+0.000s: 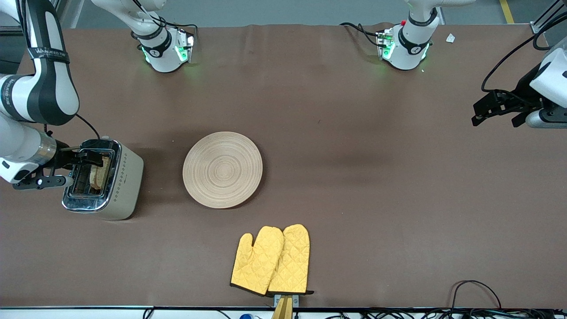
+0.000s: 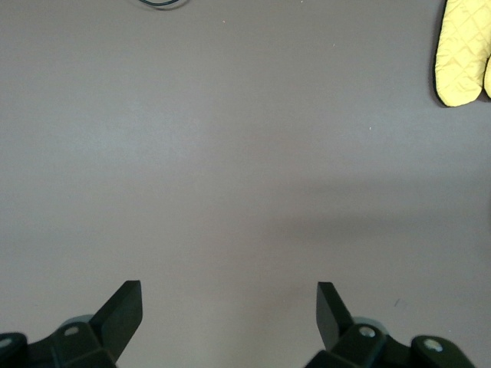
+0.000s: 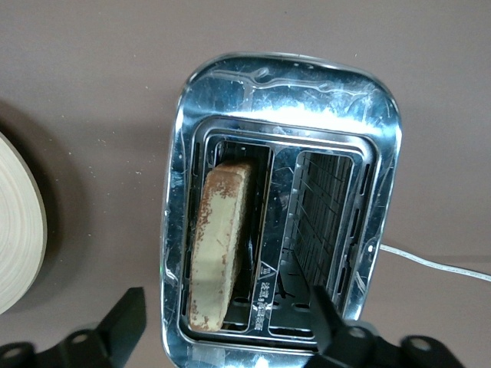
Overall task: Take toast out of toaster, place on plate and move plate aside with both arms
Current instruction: 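Grasp the toast slice with the right gripper and lift it out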
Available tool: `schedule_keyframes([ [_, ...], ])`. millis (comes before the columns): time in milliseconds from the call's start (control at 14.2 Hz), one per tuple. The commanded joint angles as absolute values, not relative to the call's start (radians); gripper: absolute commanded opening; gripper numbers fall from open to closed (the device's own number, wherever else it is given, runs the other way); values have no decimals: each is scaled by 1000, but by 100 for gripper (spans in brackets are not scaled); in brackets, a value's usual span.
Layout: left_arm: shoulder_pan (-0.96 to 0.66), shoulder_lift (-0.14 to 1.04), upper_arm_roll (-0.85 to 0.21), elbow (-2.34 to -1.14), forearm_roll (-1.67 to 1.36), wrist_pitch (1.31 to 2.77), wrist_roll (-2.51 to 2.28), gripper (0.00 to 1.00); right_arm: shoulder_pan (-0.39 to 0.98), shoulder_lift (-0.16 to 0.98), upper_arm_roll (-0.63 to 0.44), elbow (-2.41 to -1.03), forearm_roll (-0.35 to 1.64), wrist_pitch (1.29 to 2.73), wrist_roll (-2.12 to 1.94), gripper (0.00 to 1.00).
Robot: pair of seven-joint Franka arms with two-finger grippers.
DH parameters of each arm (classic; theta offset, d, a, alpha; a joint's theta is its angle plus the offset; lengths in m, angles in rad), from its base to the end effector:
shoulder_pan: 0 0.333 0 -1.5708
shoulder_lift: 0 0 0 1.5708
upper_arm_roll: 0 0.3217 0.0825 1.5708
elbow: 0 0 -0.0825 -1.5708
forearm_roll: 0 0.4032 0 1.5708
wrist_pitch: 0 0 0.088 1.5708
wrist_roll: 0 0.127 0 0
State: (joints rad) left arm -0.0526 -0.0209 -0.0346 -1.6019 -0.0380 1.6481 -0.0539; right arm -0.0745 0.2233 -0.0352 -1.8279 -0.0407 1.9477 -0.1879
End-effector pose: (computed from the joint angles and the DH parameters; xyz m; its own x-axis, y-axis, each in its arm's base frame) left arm 0.5735 -0.0549 0.6140 0.9974 -0.0303 0.0649 -0.0329 -0.9986 0.0408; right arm 0.6178 -0.0706 0.3800 0.9895 0.0936 -0.1099 0.0967 -0.9950 0.0237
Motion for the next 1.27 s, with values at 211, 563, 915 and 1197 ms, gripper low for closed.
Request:
schedule_keyframes([
  [211,-51,-8,-34,-1575,-49,1626,-37,100,-91,252,-25,-1839,29,1957,-179,64],
  [563,-49,-8,-34,-1575,-51,1626,-37,100,-89,255,-26,-1830,37,1950,-183,7],
  [915,-49,-8,-34,-1577,-51,1625,-37,100,-95,252,-26,-1614,-8,1825,-264,1],
  [1197,-46,-8,-34,-1578,-51,1624,-37,100,-33,250,-17,-1512,122,1672,-119,1],
])
